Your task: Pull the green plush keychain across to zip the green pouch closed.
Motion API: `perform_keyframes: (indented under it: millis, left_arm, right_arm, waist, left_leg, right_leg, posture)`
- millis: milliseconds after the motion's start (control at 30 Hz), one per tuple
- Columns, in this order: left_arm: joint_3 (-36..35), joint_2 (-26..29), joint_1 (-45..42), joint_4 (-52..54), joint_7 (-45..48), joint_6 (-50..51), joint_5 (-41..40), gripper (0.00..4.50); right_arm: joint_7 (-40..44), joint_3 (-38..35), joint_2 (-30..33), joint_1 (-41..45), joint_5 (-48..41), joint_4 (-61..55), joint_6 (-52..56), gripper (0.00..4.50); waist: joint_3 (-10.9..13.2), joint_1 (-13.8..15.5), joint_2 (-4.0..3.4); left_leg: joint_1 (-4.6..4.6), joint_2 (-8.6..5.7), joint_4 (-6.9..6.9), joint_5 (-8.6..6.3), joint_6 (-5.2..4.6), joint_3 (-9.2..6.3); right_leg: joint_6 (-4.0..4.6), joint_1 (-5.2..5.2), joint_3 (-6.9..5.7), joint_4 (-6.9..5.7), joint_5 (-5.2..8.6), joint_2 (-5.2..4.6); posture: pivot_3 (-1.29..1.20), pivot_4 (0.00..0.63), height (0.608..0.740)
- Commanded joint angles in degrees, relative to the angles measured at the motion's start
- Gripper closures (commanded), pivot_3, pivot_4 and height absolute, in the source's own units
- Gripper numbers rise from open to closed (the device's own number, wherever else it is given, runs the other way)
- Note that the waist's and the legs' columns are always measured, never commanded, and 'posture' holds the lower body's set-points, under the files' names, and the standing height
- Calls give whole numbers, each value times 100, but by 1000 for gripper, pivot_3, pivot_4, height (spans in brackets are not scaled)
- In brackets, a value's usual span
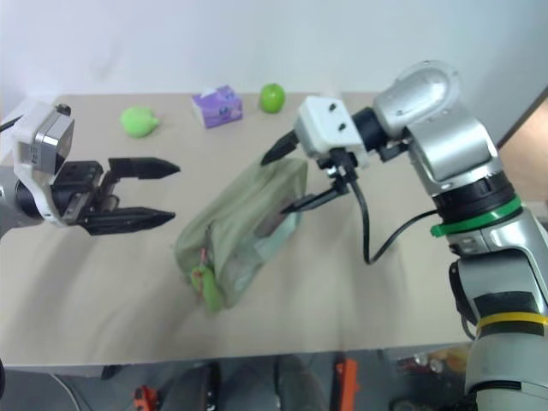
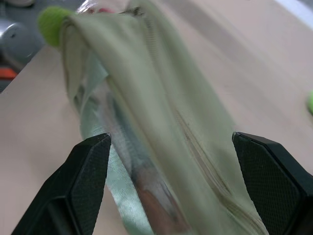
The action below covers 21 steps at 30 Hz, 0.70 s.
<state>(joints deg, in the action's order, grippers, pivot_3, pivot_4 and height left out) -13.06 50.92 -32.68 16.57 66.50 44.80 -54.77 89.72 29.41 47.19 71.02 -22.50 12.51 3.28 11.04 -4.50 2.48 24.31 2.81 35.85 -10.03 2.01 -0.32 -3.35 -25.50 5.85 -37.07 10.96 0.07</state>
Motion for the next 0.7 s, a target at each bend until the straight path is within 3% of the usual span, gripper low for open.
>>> perform_keyframes:
  millis: [33,200,400,567,633,700]
  left_arm:
    - [-191,-18,-73,140,-162,-24,-139,0]
    - [-292,-148,-32,173,-443,-12,-271,0]
    - [-436,-220,333,259,-689,-144,-202,0]
    - [-495,-287,495,262,-791,-213,-174,0]
    - [-532,-309,576,210,-820,-273,-128,0]
    - [-584,-331,657,82,-845,-348,-74,0]
  right_arm:
    - [278,331,63,279,-33,184,-529,395]
    - [278,590,-344,342,367,738,-1082,395]
    - [271,364,-979,293,1041,1534,-1678,2284]
    - [278,401,-982,271,1159,1796,-1879,3870]
    - [278,345,-977,317,1208,1901,-1907,4380]
    - [246,102,-1077,414,1093,1966,-1635,4380]
  waist:
    - [0,3,0]
    - [0,-6,0]
    - [0,-3,0]
    - [0,7,0]
    - [0,10,0]
    - [0,12,0]
  left_leg:
    - [0,0,2,0,0,0]
    - [-1,0,8,0,0,0]
    - [-6,4,13,0,0,-5]
    - [-3,5,14,1,0,-8]
    - [-5,4,16,1,0,-9]
    - [-6,4,17,0,0,-9]
  right_leg:
    - [0,0,0,0,0,0]
    - [0,0,0,-6,-1,1]
    - [2,4,0,-17,-1,8]
    - [2,3,-1,-19,-1,9]
    - [3,8,-2,-18,0,7]
    - [3,9,-2,-18,-1,8]
  posture:
    - [0,150,740]
    - [0,150,740]
    - [0,150,740]
    - [0,150,740]
    - [0,150,740]
    - [0,150,740]
